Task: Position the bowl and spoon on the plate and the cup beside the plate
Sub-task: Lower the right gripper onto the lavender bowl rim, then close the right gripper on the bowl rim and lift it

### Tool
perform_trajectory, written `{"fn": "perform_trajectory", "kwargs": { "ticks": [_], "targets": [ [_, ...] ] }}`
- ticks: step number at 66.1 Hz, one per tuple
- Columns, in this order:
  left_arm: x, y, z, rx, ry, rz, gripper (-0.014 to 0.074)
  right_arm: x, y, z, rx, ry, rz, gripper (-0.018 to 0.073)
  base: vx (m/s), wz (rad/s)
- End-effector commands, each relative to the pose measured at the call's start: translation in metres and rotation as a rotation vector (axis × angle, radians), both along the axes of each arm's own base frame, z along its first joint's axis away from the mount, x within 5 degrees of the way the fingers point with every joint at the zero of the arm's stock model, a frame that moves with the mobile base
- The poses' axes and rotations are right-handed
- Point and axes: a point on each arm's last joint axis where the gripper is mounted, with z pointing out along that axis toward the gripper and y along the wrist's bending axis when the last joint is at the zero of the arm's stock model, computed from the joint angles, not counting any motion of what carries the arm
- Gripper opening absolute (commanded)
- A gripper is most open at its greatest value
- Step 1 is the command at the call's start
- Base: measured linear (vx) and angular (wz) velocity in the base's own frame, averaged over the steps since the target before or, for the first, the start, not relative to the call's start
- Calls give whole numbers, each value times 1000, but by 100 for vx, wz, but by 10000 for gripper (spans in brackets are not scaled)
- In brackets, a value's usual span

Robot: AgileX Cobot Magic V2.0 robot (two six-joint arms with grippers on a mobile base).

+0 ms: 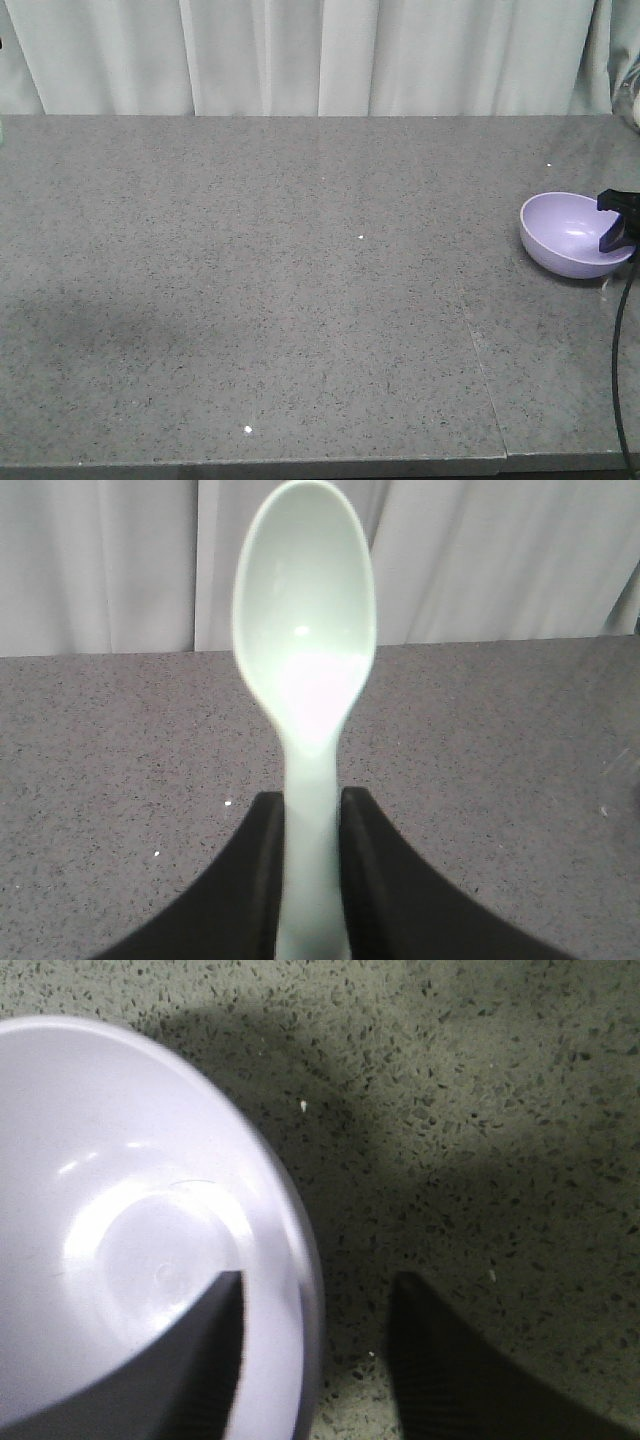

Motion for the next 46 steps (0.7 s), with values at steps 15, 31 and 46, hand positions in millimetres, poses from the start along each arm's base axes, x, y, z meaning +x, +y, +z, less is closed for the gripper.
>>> {"fn": "perform_trajectory", "kwargs": {
  "ticks": [15,31,46],
  "targets": [
    [-6,1,18,-31,-103,5,-7,3,0,29,-10,-111,3,-10,0,0],
    [-6,1,18,-31,-103,5,-7,-28,60,194,293,-680,326,-6,0,0],
    [-6,1,18,-31,-103,5,-7,-87,96,263,373,-868,479,-6,0,0]
  ]
}}
